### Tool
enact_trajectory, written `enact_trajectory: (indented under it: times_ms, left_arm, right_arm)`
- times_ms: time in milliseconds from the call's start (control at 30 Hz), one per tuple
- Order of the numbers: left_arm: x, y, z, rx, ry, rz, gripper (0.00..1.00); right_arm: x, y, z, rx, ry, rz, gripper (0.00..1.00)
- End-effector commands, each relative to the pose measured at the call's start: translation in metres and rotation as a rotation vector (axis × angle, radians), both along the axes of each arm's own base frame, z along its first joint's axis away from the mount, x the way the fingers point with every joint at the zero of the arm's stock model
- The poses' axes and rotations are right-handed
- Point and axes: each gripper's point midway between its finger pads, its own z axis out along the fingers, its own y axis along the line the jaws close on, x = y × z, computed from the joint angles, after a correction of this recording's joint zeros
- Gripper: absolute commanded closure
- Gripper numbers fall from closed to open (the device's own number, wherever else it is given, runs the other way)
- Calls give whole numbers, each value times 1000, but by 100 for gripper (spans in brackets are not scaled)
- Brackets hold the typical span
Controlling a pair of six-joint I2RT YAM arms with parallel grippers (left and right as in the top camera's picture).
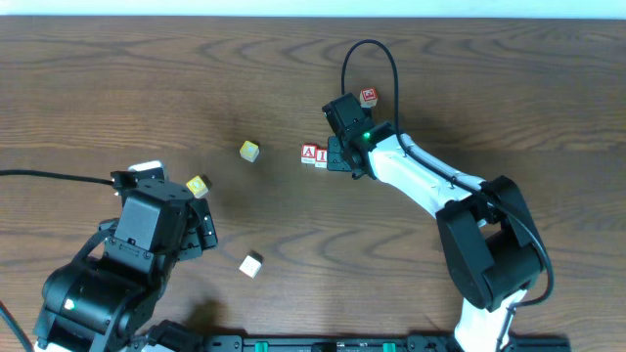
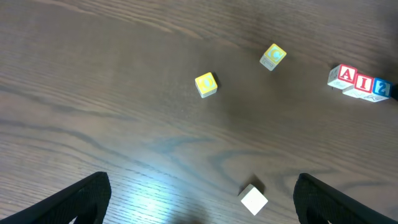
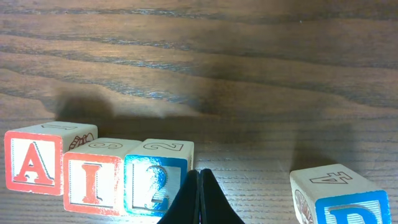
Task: Spell out Ai2
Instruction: 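Open right gripper and release the 2 block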
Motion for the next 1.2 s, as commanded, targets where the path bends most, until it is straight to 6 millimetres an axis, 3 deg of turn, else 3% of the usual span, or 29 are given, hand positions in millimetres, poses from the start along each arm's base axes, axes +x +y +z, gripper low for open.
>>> enact_trajectory:
  times_ms: [0,633,800,1167]
  left_arm:
    - [0,1,0,10,1,-4,5]
    - [0,1,0,12,1,-7,5]
    - [0,1,0,12,1,-7,5]
    - [0,1,0,12,1,-7,5]
  right_arm:
    - [3,2,0,8,-6,-10,98]
    - [7,5,2,7,-24,25,99]
    - [9,-2,2,-23,-32,20,99]
    - [-9,-29,-6,-116,57,-8,99]
